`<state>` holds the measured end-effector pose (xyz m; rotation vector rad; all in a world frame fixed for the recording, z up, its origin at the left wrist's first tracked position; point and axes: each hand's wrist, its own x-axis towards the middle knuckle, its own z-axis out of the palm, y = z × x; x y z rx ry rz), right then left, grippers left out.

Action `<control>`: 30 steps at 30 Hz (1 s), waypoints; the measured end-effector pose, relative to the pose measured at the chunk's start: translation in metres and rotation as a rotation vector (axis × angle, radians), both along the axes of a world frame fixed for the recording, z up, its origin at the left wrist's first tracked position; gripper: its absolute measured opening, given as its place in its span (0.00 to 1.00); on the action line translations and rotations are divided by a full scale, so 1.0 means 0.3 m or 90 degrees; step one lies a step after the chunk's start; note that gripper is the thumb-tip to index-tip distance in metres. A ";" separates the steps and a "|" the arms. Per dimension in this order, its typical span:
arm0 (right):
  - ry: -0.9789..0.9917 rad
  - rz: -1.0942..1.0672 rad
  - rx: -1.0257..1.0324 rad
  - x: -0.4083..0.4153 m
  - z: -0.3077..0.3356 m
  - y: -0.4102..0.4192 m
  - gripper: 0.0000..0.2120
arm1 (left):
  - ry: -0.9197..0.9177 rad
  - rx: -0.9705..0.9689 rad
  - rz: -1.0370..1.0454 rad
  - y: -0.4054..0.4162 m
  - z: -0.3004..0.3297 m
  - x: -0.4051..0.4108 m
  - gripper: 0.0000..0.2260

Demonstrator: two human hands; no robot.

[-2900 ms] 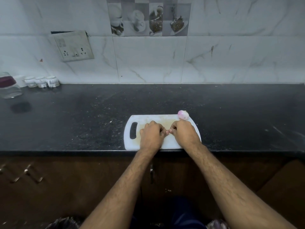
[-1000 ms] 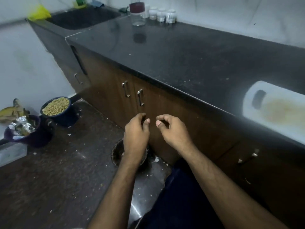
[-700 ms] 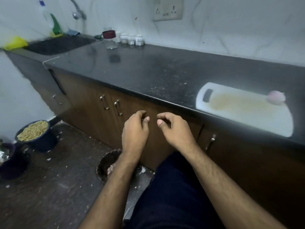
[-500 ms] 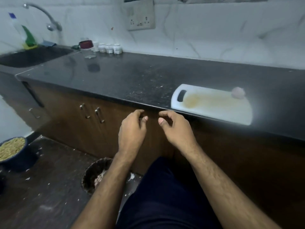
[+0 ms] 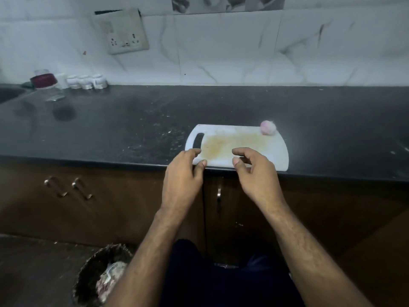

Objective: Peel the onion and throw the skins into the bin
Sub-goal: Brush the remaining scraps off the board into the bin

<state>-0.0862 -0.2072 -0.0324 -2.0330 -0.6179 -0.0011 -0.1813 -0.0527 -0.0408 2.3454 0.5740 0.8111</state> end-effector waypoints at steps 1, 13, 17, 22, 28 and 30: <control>-0.003 -0.010 0.000 0.026 -0.001 0.004 0.13 | -0.001 -0.002 -0.008 0.002 0.005 0.030 0.17; 0.044 -0.051 -0.009 0.305 -0.028 0.051 0.11 | 0.080 -0.037 -0.086 0.051 0.025 0.400 0.18; 0.071 -0.072 -0.002 0.375 0.039 0.028 0.10 | 0.128 -0.062 -0.120 0.015 0.082 0.458 0.24; 0.085 -0.086 -0.018 0.435 0.105 0.021 0.09 | 0.252 0.012 -0.175 0.004 0.150 0.522 0.26; 0.036 -0.175 -0.034 0.497 0.157 -0.026 0.07 | 0.343 -0.005 -0.216 0.025 0.203 0.542 0.29; 0.047 -0.166 -0.091 0.532 0.147 -0.025 0.16 | 0.360 -0.029 -0.203 0.038 0.210 0.539 0.32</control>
